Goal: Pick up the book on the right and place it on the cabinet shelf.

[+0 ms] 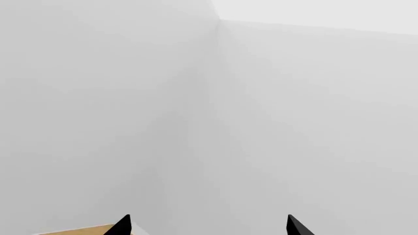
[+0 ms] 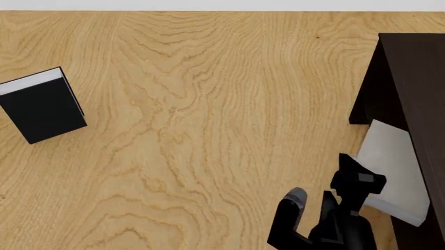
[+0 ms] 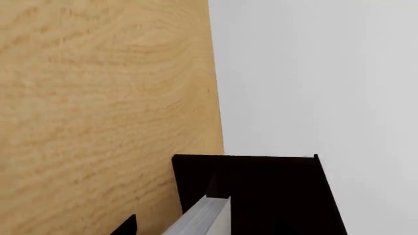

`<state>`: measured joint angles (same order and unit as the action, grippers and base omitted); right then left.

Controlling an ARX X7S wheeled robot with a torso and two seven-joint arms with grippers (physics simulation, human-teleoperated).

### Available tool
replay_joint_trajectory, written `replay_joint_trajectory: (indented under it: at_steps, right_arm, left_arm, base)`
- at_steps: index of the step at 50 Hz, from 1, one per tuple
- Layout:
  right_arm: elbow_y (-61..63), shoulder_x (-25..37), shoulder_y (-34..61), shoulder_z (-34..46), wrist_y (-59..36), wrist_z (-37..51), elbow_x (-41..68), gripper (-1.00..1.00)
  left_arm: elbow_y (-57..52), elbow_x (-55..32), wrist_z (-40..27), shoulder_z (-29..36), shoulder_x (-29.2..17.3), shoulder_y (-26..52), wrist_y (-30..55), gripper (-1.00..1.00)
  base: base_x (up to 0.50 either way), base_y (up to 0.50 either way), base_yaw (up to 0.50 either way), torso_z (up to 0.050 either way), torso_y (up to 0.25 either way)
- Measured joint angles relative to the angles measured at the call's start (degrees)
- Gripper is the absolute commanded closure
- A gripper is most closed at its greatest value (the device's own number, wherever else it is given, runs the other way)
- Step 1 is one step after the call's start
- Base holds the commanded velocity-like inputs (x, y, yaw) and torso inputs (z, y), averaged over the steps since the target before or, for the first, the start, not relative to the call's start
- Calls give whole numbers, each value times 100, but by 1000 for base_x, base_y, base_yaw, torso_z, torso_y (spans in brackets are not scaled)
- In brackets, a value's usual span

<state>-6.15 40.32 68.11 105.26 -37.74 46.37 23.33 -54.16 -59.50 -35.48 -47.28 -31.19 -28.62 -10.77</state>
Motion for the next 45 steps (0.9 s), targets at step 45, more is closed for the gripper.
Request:
replay_joint_trajectory:
  at_steps: [45]
  right_arm:
    - [-204,-441,10,-50,278,-288,-122,-100]
  left_arm:
    - [3,-30,40,-24,20,25,17,-100]
  base:
    - [0,0,0,0,0]
